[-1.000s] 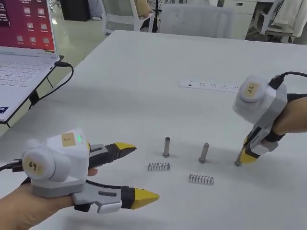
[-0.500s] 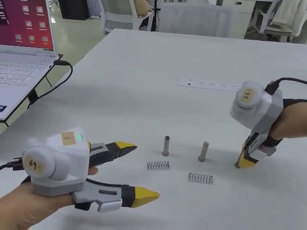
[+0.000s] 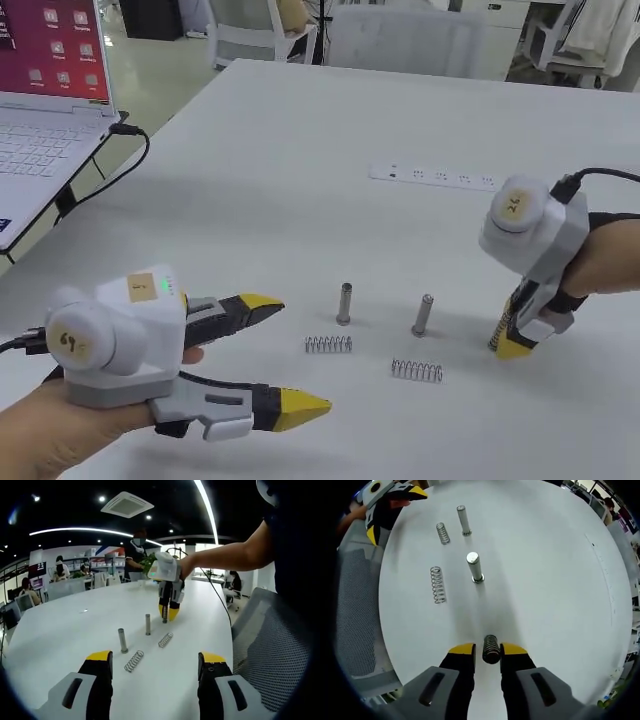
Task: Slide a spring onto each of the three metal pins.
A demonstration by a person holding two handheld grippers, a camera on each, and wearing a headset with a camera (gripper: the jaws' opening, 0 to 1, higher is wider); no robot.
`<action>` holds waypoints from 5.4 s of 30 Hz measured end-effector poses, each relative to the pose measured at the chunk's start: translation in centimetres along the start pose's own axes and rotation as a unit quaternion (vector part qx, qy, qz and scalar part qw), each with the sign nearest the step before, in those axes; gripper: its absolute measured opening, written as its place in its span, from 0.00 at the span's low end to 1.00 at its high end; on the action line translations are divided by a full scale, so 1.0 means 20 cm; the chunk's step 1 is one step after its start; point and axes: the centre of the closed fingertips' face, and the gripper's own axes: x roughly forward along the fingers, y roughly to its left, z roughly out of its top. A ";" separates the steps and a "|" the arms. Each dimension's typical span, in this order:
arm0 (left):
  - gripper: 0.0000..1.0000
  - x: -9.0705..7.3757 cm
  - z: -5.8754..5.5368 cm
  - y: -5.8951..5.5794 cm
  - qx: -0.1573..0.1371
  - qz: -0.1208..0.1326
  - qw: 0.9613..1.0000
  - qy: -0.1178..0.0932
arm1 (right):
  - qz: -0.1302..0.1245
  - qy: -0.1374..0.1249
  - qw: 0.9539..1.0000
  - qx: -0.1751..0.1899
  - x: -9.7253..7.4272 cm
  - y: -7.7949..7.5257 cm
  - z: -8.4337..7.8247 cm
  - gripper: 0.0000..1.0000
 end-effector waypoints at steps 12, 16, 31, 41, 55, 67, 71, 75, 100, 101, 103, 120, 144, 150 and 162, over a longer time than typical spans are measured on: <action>0.65 0.00 0.00 -0.01 0.001 -0.001 1.000 0.000 | -0.025 -0.016 1.000 -0.007 -0.07 -0.05 0.02 0.27; 0.65 0.00 0.01 0.00 0.001 -0.001 1.000 0.000 | -0.029 -0.022 0.999 -0.015 -0.09 -0.04 0.05 0.28; 0.65 0.00 0.01 -0.01 0.004 0.000 1.000 0.002 | -0.046 -0.049 0.997 -0.039 -0.16 -0.03 0.16 0.29; 0.65 0.00 0.01 -0.01 0.006 0.000 1.000 0.002 | -0.049 -0.061 0.995 -0.055 -0.19 0.03 0.22 0.29; 0.65 -0.01 0.01 -0.01 0.009 0.000 1.000 0.000 | -0.035 -0.072 0.994 -0.074 -0.19 0.14 0.30 0.28; 0.65 -0.01 0.02 -0.01 0.012 -0.001 1.000 -0.003 | -0.016 -0.064 0.993 -0.099 -0.13 0.25 0.33 0.25; 0.65 -0.01 0.02 -0.01 0.012 -0.002 1.000 -0.003 | -0.009 -0.059 0.993 -0.103 -0.09 0.27 0.33 0.24; 0.64 -0.01 0.02 -0.01 0.012 -0.002 1.000 -0.004 | -0.002 -0.058 0.993 -0.104 -0.06 0.30 0.34 0.23; 0.62 0.00 0.01 -0.02 0.010 -0.010 1.000 0.000 | 0.018 -0.058 0.993 -0.105 0.10 0.32 0.35 0.16; 0.62 0.00 0.01 -0.02 0.010 -0.010 1.000 0.000 | 0.018 -0.058 0.993 -0.106 0.10 0.32 0.35 0.16; 0.62 0.00 0.01 -0.02 0.010 -0.010 1.000 0.000 | 0.018 -0.056 0.992 -0.109 0.11 0.32 0.35 0.15; 0.57 -0.01 0.01 -0.04 0.012 -0.018 1.000 0.004 | 0.016 -0.054 0.991 -0.118 0.12 0.31 0.35 0.09; 0.53 0.01 0.04 -0.06 0.029 -0.043 0.999 0.010 | 0.010 -0.064 0.987 -0.146 -0.04 0.38 0.44 0.08; 0.51 0.02 0.05 -0.06 0.034 -0.047 0.998 0.010 | 0.012 -0.083 0.984 -0.154 -0.11 0.43 0.51 0.08; 0.48 0.04 0.09 -0.07 0.047 -0.055 0.997 0.006 | 0.011 -0.093 0.979 -0.182 -0.20 0.50 0.59 0.08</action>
